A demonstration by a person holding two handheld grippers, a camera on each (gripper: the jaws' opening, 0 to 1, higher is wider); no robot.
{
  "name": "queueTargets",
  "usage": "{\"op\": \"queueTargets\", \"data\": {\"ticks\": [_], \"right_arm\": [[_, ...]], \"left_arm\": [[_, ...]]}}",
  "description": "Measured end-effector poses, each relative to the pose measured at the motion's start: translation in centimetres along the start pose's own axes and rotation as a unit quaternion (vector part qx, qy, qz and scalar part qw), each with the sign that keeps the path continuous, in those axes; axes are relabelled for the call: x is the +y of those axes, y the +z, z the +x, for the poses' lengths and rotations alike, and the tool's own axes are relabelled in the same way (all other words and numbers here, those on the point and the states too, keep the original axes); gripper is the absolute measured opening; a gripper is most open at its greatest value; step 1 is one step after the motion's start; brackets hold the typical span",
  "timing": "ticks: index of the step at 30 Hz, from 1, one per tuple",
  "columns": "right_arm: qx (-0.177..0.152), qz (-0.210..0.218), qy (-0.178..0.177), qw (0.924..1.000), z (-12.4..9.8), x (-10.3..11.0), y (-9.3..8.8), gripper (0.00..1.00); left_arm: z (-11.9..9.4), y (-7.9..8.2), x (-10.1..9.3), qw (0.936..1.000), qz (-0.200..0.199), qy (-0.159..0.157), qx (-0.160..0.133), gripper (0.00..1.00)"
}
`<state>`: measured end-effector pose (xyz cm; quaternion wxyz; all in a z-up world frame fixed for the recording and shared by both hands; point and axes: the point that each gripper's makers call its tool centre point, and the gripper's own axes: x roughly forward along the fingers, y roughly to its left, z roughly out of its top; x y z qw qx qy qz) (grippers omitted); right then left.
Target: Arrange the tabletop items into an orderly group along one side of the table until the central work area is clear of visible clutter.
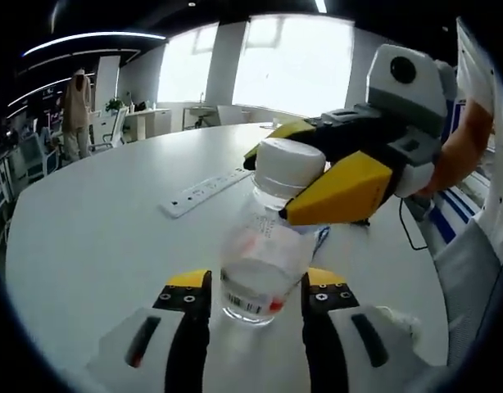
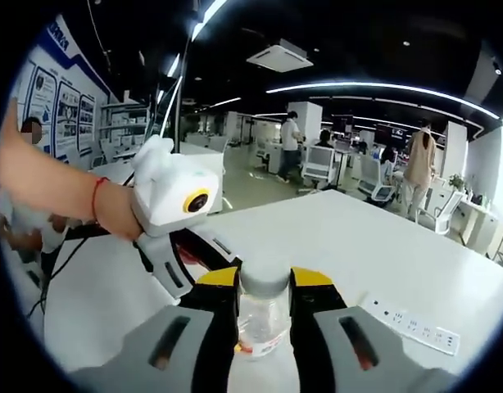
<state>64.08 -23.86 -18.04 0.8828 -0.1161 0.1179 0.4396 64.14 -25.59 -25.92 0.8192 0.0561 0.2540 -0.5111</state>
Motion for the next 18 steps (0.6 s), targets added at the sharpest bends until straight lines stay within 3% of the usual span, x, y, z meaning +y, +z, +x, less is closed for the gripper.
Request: {"op": "queueTargets", "data": {"ticks": [18], "right_arm": [[-0.002, 0.006, 0.007, 1.0000, -0.60, 0.01, 0.65, 0.44]], "left_arm": [[-0.69, 0.52, -0.54, 0.9999, -0.013, 0.006, -0.007, 0.61]]}}
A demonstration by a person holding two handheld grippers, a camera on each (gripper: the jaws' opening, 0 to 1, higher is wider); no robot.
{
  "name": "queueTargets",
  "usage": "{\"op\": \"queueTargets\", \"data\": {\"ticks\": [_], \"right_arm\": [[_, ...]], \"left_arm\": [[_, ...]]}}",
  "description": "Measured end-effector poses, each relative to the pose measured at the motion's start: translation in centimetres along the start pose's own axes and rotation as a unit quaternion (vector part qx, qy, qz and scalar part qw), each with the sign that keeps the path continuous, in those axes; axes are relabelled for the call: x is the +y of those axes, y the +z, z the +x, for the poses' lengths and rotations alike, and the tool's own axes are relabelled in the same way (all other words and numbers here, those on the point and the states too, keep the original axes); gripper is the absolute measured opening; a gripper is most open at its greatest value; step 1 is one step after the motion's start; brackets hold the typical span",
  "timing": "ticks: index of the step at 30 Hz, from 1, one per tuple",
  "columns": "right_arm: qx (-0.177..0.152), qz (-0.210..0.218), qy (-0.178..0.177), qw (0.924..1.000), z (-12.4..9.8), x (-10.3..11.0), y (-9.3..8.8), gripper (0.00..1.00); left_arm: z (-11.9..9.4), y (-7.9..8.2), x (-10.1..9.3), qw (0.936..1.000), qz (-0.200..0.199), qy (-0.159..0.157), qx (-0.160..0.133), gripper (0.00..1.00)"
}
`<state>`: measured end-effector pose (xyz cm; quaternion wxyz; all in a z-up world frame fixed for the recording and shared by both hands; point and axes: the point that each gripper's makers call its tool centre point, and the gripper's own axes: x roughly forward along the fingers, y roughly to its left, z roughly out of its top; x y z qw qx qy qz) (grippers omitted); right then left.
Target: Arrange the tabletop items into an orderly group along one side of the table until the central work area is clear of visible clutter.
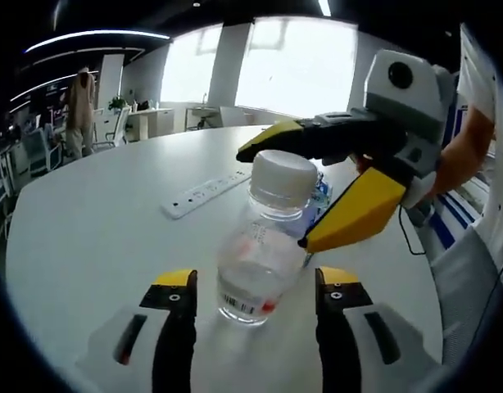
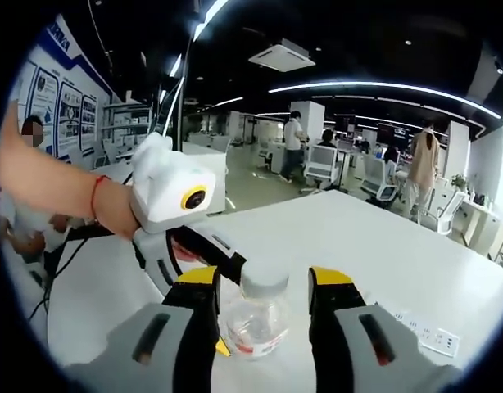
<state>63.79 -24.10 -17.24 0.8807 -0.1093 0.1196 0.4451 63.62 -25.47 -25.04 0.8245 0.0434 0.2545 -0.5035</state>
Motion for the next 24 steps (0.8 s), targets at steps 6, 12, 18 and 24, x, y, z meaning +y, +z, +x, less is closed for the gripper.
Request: {"op": "queueTargets", "data": {"ticks": [6, 12, 18, 24], "right_arm": [[-0.003, 0.013, 0.004, 0.9999, -0.6, -0.4, 0.4, 0.56], [-0.016, 0.060, 0.033, 0.9975, -1.7, -0.5, 0.7, 0.66], [-0.010, 0.053, 0.038, 0.9978, -2.7, -0.6, 0.8, 0.72], [-0.001, 0.039, 0.050, 0.9980, -3.8, -0.3, 0.8, 0.75]], "left_arm": [[-0.5, 0.2, -0.5, 1.0000, -0.003, 0.001, 0.000, 0.67], [-1.5, 0.7, -0.9, 0.9999, -0.004, 0.008, -0.012, 0.72], [-2.3, 1.0, -1.1, 0.9997, -0.009, 0.016, -0.015, 0.77], [-3.4, 1.3, -1.7, 0.9994, -0.012, 0.026, -0.017, 0.80]]}}
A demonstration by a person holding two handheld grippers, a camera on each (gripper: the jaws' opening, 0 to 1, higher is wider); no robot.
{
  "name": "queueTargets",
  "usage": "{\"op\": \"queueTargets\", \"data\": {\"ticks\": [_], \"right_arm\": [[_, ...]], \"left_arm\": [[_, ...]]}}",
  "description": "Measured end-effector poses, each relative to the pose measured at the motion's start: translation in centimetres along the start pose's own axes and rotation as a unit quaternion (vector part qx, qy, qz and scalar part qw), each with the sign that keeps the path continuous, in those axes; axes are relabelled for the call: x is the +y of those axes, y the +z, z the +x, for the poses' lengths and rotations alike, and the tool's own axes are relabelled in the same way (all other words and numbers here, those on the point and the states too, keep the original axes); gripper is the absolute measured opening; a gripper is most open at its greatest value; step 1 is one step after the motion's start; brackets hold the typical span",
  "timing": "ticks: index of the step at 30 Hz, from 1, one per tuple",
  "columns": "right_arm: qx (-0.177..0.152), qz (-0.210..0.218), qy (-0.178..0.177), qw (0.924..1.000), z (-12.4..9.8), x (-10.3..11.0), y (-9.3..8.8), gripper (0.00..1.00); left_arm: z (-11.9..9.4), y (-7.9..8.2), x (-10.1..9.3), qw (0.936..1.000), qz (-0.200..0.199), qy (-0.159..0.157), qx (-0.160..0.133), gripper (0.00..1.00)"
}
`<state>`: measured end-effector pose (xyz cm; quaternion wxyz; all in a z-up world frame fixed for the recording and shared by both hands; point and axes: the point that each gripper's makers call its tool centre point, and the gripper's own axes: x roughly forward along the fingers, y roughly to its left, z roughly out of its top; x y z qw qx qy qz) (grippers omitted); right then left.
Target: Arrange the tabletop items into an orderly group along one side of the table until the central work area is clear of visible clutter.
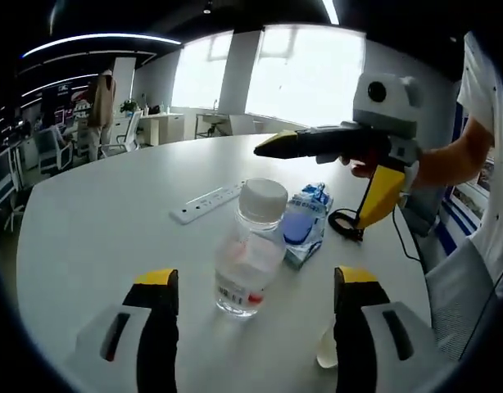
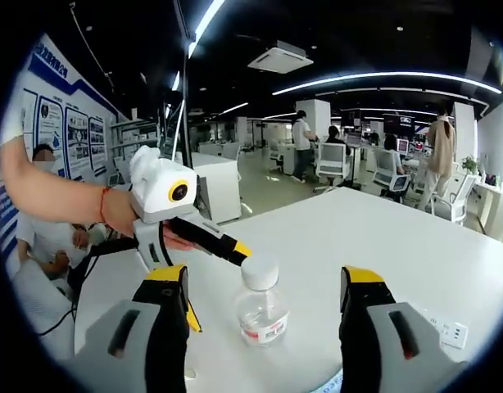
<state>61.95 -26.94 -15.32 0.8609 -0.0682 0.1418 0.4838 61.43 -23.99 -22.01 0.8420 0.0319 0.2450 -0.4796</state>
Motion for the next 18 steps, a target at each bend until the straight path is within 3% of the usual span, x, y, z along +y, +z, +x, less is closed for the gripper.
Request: {"op": "queueTargets", "data": {"ticks": [18], "right_arm": [[0.054, -0.027, 0.041, 0.9973, -3.1, 1.1, -1.7, 0.75]], "left_arm": [[-5.1, -0.2, -2.3, 0.9989, -0.025, 0.036, -0.016, 0.82]]}}
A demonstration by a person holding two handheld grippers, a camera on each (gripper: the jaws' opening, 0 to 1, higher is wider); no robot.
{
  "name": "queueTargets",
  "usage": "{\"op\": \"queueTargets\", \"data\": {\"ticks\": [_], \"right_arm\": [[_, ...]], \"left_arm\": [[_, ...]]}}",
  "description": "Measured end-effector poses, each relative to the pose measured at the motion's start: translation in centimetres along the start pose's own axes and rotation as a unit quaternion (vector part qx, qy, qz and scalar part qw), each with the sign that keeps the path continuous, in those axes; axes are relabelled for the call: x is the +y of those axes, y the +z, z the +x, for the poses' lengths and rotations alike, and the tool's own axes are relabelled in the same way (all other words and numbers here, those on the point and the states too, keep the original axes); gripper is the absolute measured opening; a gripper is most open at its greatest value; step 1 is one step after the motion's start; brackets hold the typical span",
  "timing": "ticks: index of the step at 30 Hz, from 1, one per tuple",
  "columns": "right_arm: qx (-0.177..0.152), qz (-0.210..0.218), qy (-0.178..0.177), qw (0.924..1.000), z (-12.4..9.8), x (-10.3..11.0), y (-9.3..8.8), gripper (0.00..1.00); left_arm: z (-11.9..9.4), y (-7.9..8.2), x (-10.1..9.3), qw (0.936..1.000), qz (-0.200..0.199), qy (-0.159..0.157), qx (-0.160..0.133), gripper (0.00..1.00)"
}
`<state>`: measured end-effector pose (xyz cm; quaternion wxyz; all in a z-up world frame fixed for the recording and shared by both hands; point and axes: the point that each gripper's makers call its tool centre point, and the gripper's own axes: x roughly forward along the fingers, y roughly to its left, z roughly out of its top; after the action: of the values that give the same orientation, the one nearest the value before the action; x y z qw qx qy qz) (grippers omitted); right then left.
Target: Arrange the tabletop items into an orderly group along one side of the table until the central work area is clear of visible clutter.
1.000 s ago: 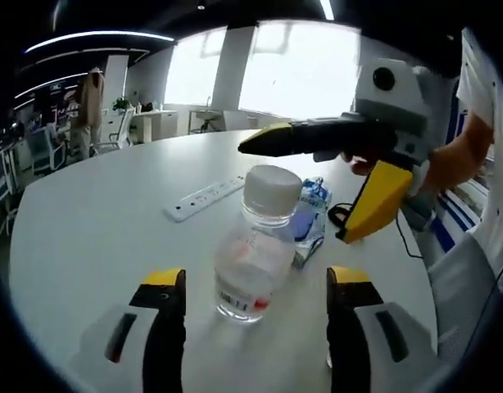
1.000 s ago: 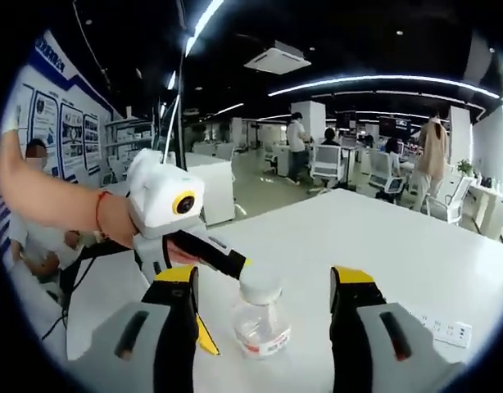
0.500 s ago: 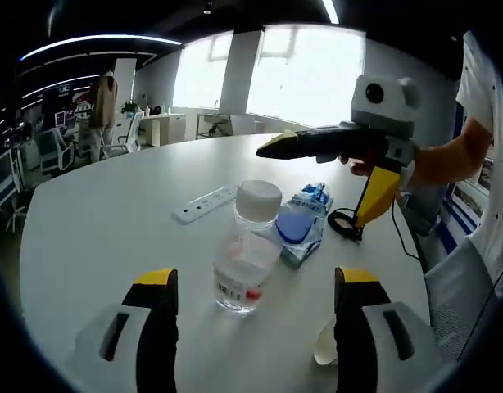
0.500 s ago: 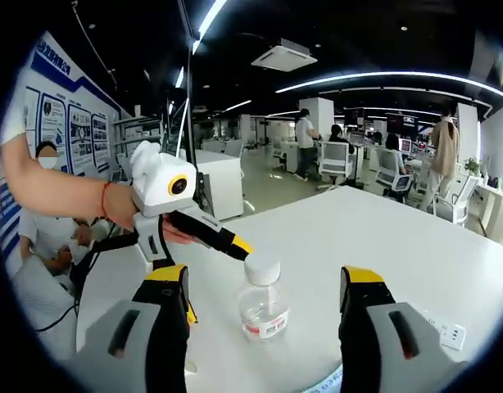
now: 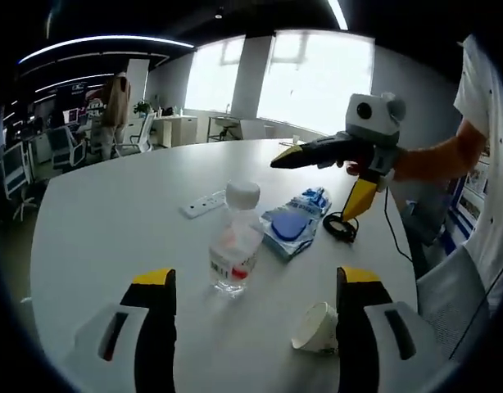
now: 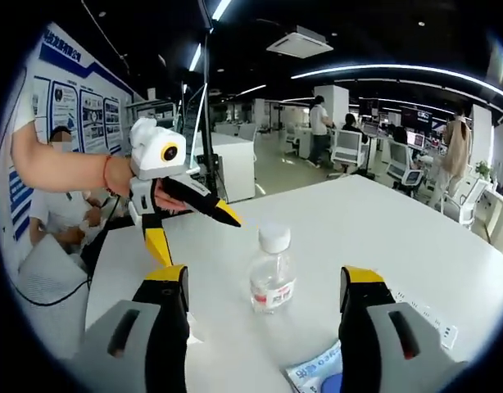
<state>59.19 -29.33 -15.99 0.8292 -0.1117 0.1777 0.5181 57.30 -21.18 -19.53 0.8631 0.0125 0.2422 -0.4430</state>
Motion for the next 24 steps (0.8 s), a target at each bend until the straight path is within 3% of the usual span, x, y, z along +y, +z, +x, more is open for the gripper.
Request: {"op": "queueTargets", "data": {"ticks": [6, 13, 24], "right_arm": [[0.025, -0.008, 0.032, 0.9991, -0.4, 1.3, -1.0, 0.72], [0.053, 0.002, 0.085, 0.9949, -0.5, 3.1, -2.5, 0.67], [0.104, -0.009, 0.172, 0.9795, 0.4, 5.8, -4.6, 0.57]], "left_arm": [[-1.9, -0.2, -1.1, 0.9998, -0.007, 0.014, -0.010, 0.82], [-3.8, -1.6, -2.7, 0.9992, -0.023, 0.030, -0.012, 0.82], [-6.2, -2.9, -4.0, 0.9966, -0.055, 0.056, -0.026, 0.82]]}}
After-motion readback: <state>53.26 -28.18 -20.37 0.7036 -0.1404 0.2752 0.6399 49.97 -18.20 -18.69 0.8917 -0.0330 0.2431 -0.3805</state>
